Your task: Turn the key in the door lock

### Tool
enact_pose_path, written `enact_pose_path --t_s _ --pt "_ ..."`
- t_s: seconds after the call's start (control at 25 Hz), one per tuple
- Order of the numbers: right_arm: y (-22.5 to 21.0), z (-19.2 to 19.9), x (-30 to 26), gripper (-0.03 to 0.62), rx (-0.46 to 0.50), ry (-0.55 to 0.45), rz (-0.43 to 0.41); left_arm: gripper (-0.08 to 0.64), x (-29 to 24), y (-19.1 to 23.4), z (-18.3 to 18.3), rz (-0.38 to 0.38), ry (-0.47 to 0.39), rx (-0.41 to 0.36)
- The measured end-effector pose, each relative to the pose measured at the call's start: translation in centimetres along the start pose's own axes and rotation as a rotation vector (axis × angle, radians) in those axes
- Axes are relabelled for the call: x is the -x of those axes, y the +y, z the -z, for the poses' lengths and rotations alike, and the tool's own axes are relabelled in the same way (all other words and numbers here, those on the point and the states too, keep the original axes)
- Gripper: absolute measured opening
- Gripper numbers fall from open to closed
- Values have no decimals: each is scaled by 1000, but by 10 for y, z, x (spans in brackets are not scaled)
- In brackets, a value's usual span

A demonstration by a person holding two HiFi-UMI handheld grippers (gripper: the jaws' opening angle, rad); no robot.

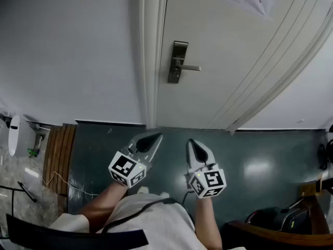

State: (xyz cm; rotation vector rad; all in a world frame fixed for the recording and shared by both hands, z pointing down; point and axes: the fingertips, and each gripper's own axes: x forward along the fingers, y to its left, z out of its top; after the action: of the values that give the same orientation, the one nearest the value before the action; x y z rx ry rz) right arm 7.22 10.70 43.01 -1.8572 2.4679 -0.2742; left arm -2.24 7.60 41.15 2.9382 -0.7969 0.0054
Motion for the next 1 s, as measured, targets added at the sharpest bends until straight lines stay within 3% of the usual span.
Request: enact_pose_path --t_s 0.4,0.72,1.0 --pt "-15 0 -4 8 15 14 -5 6 -13 -1 4 -17 9 6" --pt "-24 -1 -3 8 -5 0 -20 2 -18 1 8 -72 19 17" --pt "-31 8 5 8 9 37 -64 6 -22 -15 13 -83 23 4"
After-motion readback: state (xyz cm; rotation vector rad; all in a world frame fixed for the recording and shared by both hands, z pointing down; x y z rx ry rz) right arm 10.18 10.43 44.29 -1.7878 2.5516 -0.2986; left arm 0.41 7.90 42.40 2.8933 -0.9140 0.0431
